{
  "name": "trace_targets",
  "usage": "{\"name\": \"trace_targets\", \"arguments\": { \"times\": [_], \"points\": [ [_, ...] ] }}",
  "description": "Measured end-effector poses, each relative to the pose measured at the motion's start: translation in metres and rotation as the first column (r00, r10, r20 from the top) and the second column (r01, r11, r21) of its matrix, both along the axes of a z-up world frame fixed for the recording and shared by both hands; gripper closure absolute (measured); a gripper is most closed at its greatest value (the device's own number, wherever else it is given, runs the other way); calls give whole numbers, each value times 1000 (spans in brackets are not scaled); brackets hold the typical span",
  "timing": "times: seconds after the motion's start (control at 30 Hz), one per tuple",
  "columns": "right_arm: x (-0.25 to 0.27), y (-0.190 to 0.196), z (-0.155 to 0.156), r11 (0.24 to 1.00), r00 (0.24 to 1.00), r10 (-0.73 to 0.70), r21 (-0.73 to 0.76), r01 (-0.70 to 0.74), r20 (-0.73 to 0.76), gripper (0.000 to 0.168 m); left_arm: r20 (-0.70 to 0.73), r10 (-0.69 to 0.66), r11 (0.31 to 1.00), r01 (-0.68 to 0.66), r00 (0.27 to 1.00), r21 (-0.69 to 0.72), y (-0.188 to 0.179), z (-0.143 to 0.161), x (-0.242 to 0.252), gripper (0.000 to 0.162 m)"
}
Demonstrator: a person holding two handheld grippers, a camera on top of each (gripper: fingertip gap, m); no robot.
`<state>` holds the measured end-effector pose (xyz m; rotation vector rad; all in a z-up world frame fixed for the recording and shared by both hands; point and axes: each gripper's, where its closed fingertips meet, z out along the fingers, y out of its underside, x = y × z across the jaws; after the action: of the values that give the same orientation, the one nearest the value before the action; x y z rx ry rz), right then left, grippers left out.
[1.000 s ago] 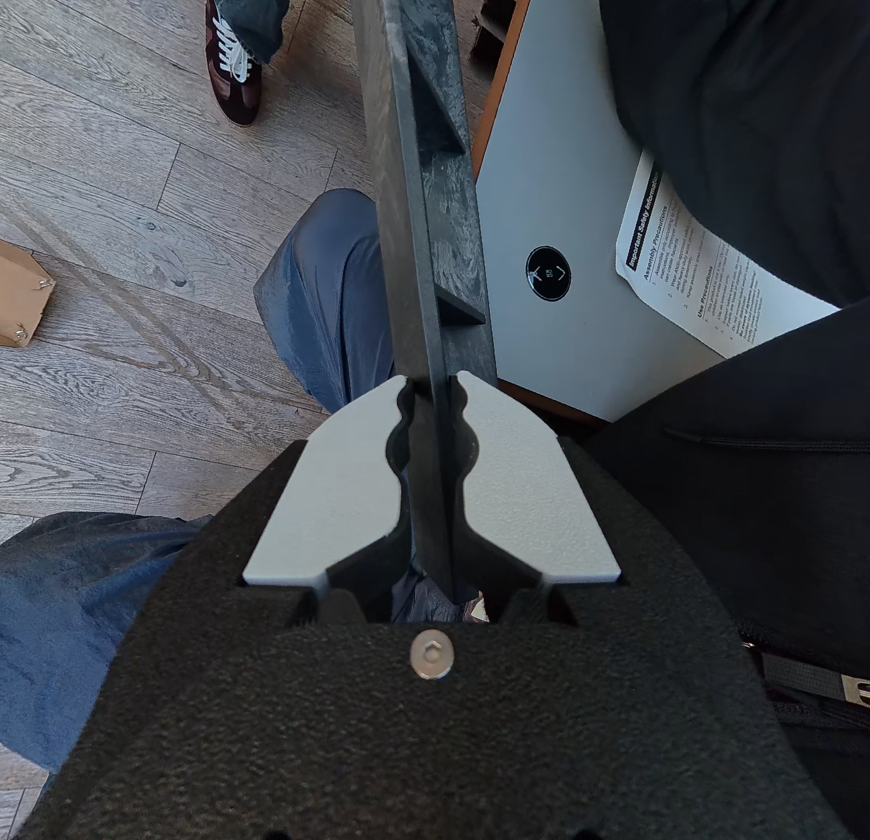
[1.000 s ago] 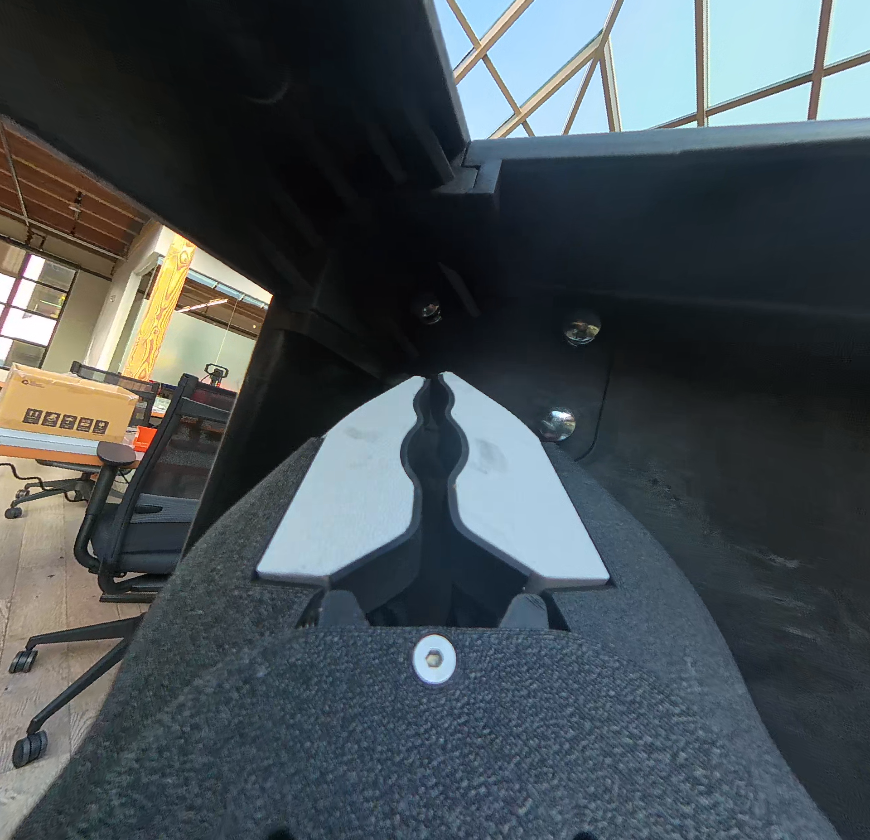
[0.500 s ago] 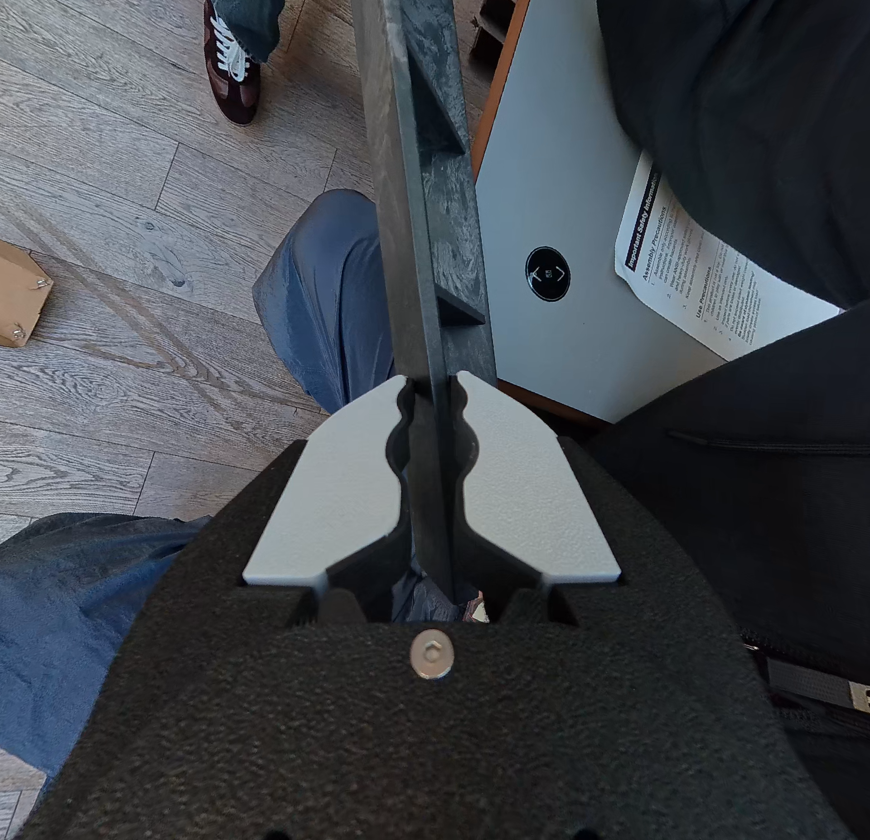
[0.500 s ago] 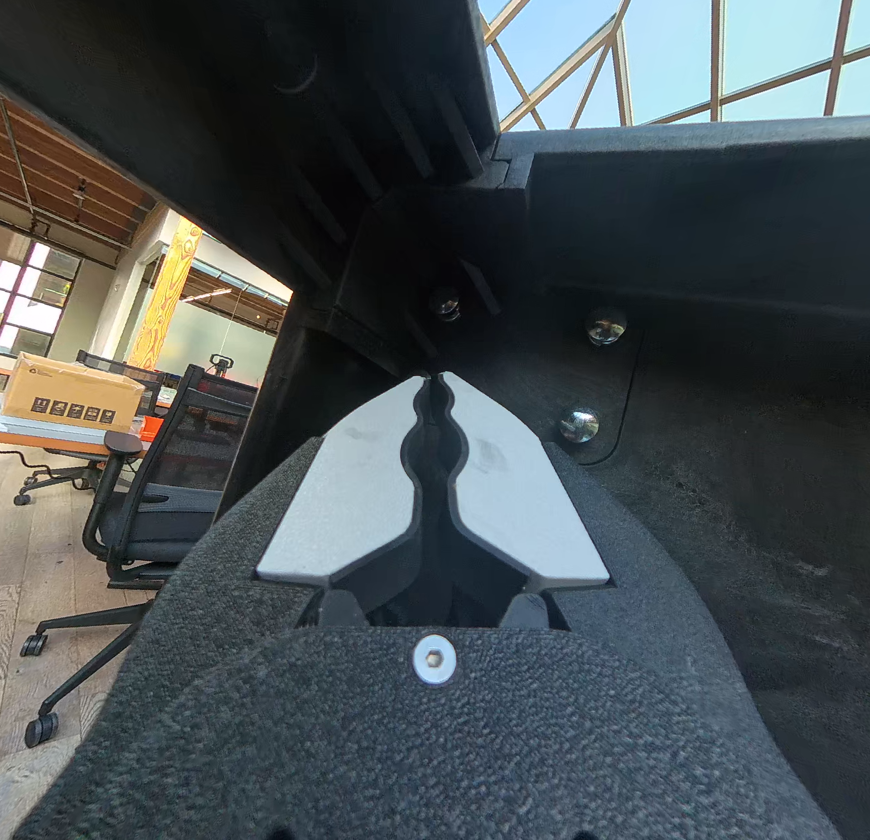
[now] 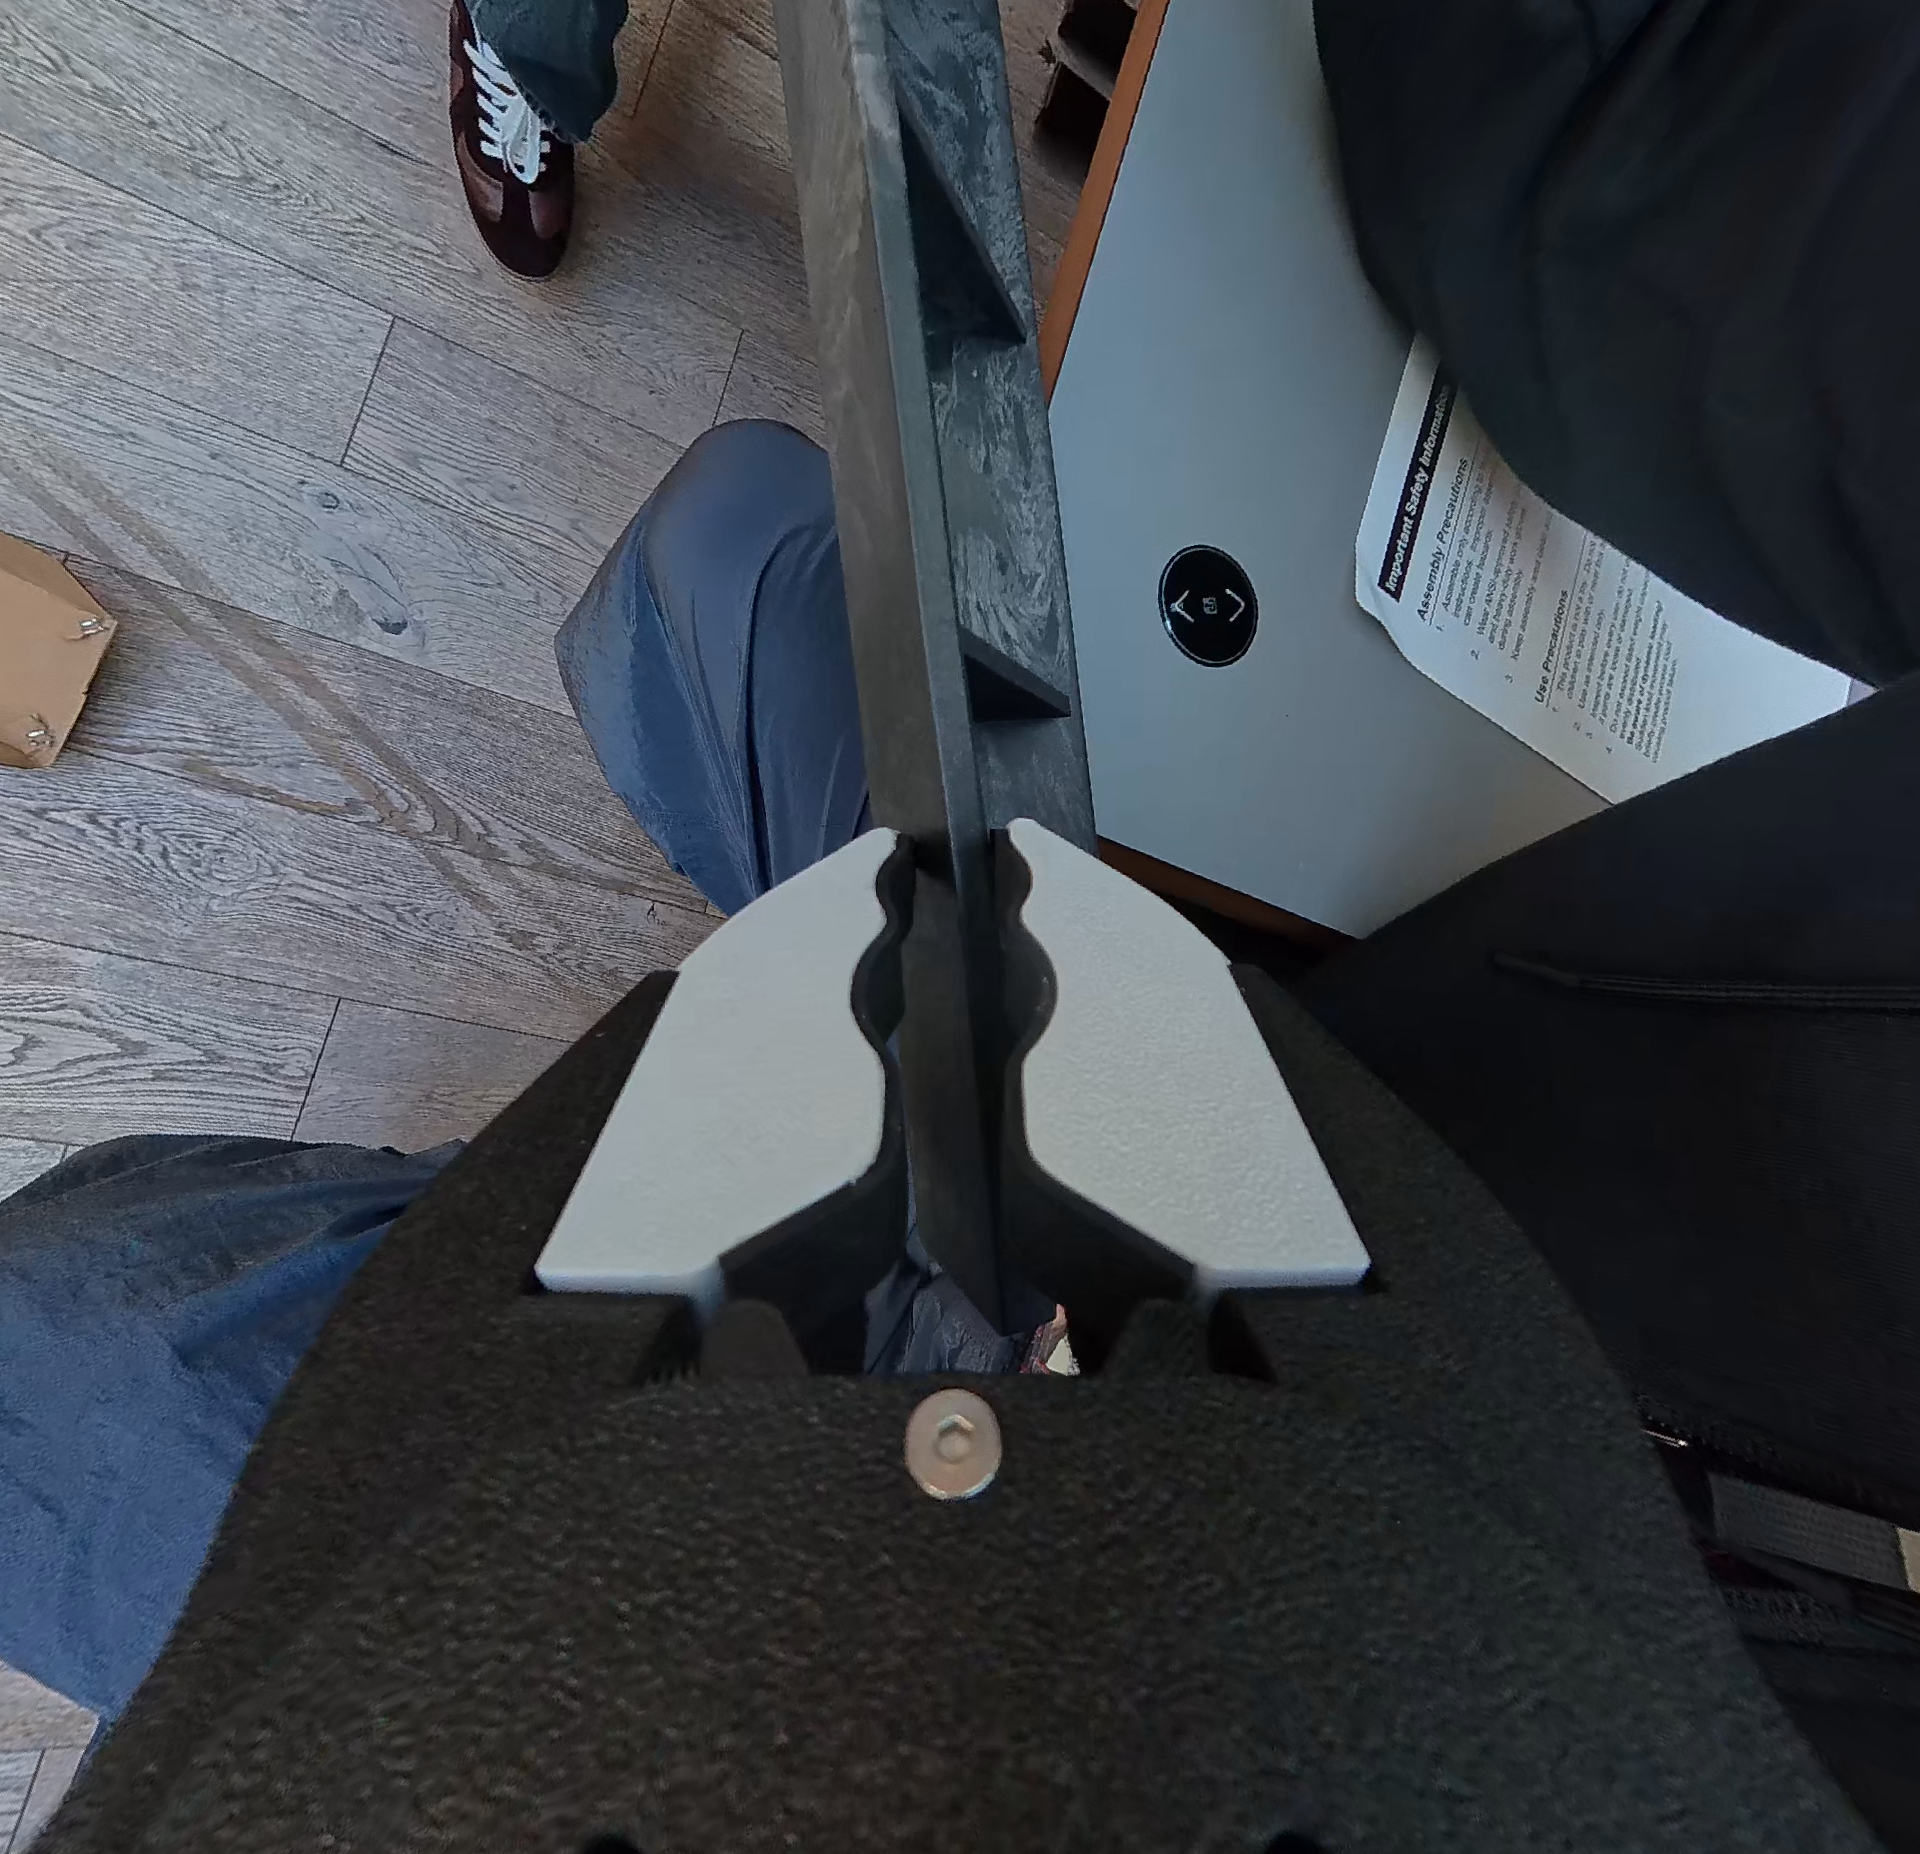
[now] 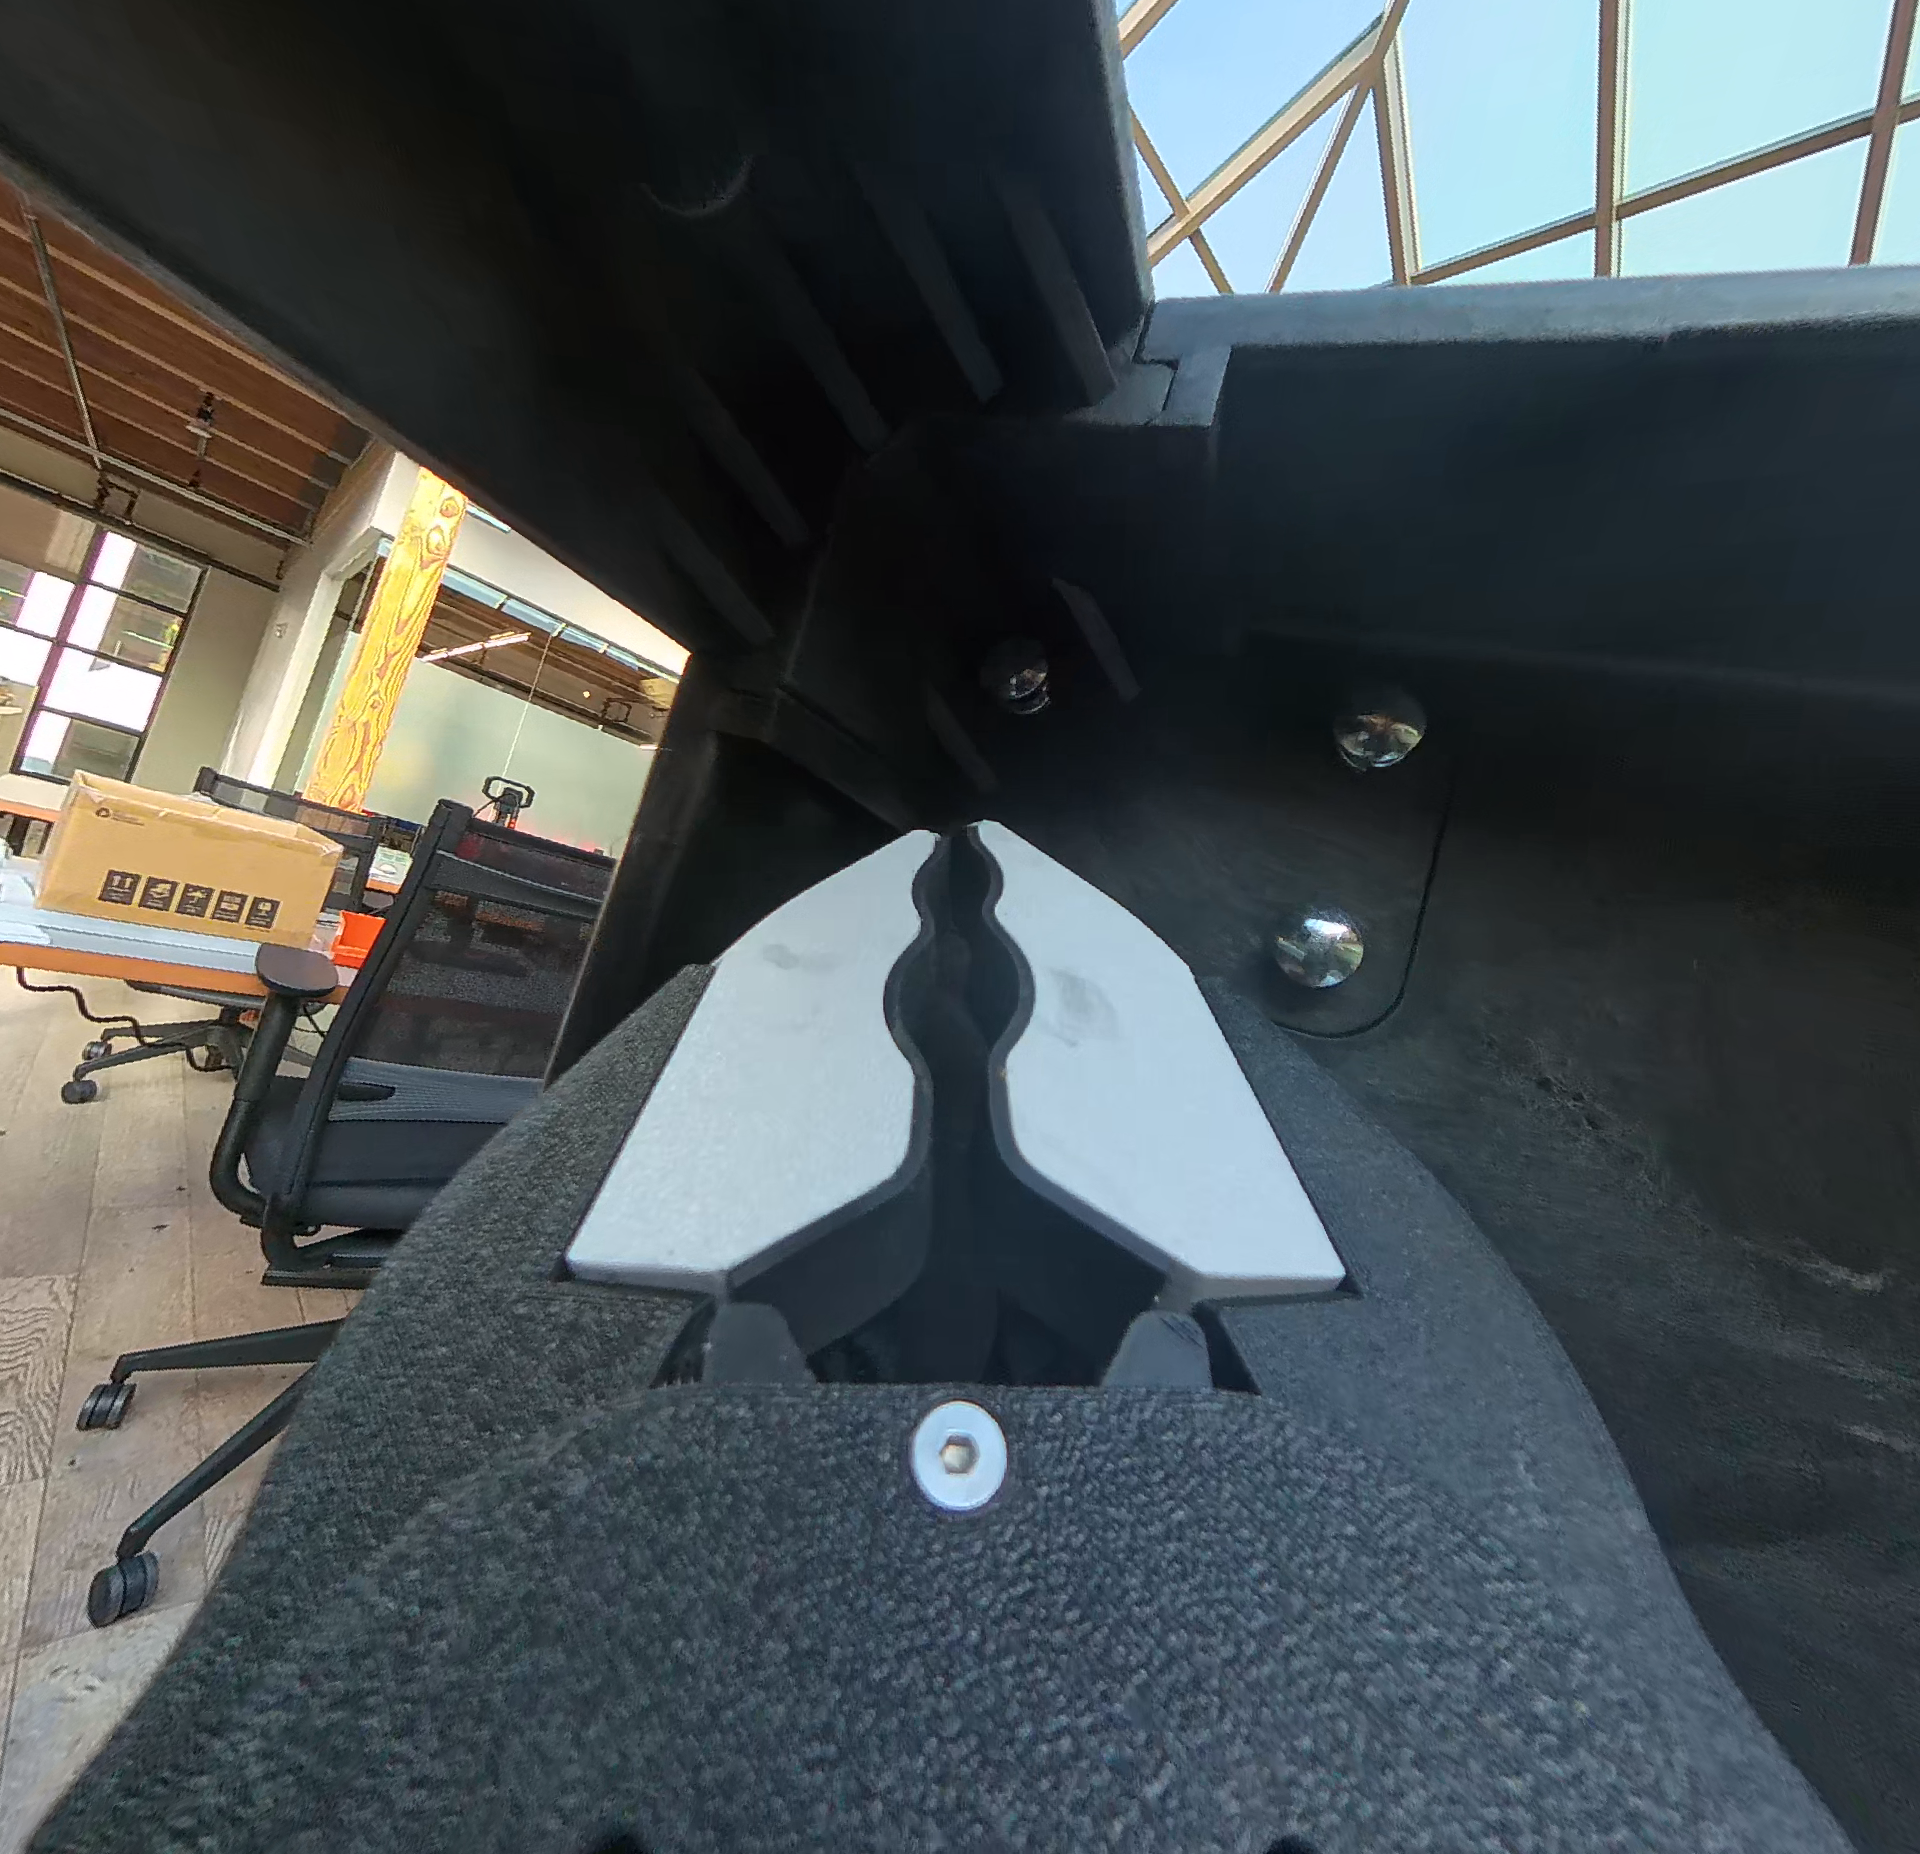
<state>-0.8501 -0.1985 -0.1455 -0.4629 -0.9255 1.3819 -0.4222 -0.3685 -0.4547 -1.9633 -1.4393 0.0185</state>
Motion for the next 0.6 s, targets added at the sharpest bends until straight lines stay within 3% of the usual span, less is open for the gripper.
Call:
{"name": "trace_targets", "arguments": {
  "times": [0.6],
  "points": [
    [-5, -2, -4, 1000, 1000, -7, 4, 6, 29, 168, -11, 4, 1000, -4, 1000, 10, 0, 1, 0, 147]
  ]
}}
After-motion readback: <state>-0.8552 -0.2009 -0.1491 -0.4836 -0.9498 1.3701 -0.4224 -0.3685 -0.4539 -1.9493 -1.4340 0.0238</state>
